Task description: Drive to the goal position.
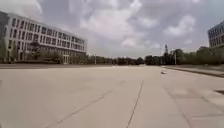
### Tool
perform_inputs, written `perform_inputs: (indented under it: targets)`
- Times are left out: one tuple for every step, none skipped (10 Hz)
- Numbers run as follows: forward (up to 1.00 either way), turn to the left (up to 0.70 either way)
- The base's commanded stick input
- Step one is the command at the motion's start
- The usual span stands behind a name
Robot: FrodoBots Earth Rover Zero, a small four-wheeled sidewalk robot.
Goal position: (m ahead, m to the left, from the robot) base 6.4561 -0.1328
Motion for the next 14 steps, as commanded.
perform_inputs:
  targets:
    - [0.5,-0.02]
    - [0.5,-0.02]
    - [0.5,-0.02]
    - [0.5,-0.02]
    - [0.5,-0.02]
    - [0.5,-0.02]
    - [0.5,-0.02]
    - [0.5,-0.02]
    - [0.5,-0.02]
    - [0.5,-0.02]
    - [0.5,-0.02]
    - [0.5,-0.02]
    - [0.5,-0.02]
    - [0.5,-0.02]
